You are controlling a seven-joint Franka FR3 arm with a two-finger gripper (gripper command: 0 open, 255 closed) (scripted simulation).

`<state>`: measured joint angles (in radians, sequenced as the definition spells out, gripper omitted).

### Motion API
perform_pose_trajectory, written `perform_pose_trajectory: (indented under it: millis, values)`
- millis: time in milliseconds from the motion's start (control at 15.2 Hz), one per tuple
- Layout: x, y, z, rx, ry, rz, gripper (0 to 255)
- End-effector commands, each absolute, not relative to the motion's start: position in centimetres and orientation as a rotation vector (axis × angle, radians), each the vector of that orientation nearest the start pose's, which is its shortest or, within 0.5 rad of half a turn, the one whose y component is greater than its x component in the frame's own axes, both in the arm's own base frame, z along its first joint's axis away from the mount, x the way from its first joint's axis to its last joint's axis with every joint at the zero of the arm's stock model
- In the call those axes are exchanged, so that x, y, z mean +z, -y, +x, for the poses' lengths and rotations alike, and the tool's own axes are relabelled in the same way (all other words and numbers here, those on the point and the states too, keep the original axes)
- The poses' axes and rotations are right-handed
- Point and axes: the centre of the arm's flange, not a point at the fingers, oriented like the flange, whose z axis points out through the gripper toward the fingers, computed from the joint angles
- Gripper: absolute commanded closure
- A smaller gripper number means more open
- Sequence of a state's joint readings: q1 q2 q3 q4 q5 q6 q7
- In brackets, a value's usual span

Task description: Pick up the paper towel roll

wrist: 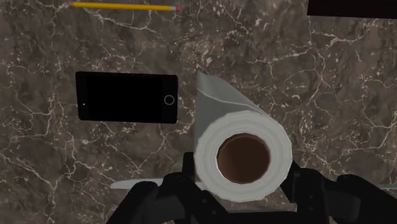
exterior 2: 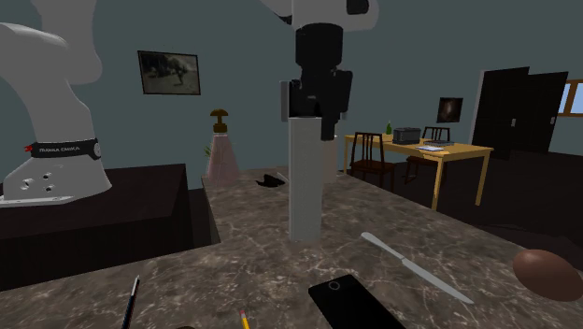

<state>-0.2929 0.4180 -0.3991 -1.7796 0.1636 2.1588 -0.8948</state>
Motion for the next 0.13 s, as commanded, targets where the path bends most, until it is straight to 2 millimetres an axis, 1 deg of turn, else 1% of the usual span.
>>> perform_pose_trajectory:
  millis: [0,66]
  values:
    - [34.48,39.29,51.5,0.028,0.224,-3.148,255]
    - [34.48,39.29,51.5,0.028,0.224,-3.148,255]
